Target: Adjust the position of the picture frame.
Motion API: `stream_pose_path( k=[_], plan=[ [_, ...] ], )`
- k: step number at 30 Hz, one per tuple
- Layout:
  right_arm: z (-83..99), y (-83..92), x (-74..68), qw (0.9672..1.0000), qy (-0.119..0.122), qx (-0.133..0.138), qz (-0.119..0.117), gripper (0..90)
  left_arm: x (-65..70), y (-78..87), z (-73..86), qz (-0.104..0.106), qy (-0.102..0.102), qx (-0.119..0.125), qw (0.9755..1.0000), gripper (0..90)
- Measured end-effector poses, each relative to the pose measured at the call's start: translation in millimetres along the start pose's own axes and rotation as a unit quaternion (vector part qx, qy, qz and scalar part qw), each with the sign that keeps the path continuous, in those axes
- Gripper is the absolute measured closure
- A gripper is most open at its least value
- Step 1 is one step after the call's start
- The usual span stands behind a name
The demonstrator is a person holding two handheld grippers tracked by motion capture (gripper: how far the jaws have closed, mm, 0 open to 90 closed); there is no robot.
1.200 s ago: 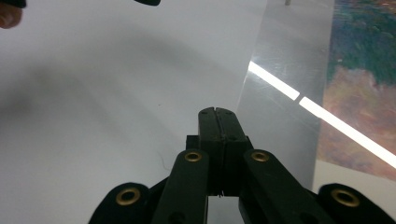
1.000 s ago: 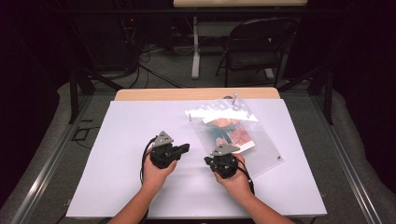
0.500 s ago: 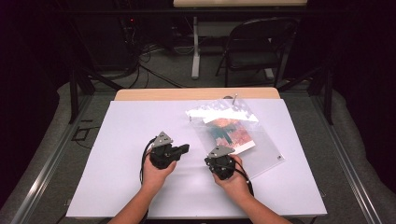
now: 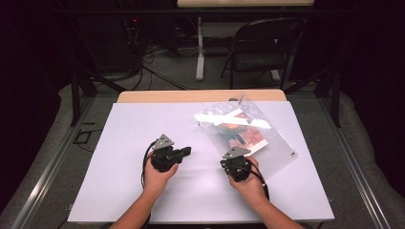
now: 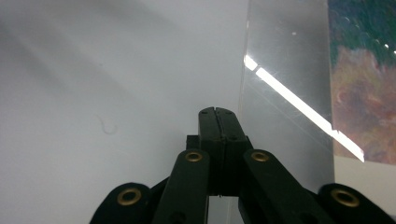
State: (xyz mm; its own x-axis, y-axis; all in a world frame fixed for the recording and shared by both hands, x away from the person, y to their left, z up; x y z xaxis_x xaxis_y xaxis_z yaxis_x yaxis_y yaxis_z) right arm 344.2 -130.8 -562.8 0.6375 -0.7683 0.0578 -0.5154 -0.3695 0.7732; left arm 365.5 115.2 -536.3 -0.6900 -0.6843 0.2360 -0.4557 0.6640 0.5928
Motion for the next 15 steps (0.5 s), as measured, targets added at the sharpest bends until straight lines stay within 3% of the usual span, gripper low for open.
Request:
stream_pose_path(
  k=[2, 7, 9, 13, 14, 15],
  plan=[
    [7.1, 4.8, 14.2, 0.9997, -0.023, -0.009, -0.004, 90.0, -0.7, -2.7, -0.4, 0.001, -0.002, -0.004, 1.0, 89.2],
    [14.3, 9.6, 24.5, 0.9995, -0.027, -0.013, 0.003, 90.0, -5.1, -9.9, -5.3, -0.001, -0.004, -0.005, 1.0, 86.8],
    [17.3, 12.3, 27.2, 0.9996, -0.019, -0.018, 0.011, 90.0, -10.5, -14.7, -10.8, -0.01, -0.007, -0.006, 0.9999, 83.6],
    [19.6, 13.6, 28.5, 0.9998, -0.017, -0.012, 0.005, 90.0, -26.0, -30.0, -26.4, -0.032, -0.022, -0.011, 0.9992, 78.4],
    [21.2, 15.4, 30.6, 0.9996, -0.029, -0.001, -0.006, 90.0, -34.9, -39.4, -33.3, -0.05, -0.036, -0.016, 0.998, 74.1],
    [21.4, 17.3, 31.5, 0.9991, -0.037, 0.009, -0.017, 90.0, -38.6, -42.7, -35.5, -0.054, -0.039, -0.018, 0.9976, 73.6]
  ],
)
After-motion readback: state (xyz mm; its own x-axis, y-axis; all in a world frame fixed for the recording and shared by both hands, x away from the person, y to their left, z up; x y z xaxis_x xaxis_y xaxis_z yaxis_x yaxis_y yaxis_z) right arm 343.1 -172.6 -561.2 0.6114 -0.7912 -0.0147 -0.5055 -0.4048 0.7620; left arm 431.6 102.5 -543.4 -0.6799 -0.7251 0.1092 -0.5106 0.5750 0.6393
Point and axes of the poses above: each handheld gripper's, and its own axes: y roughly backward along the jaws, z roughly out of its underside, x roughly to its right, the point moved 2 cm from there along -y, roughly forward along the jaws, and after that the axes turned 8 degrees about -x, right-handed, at the moved point
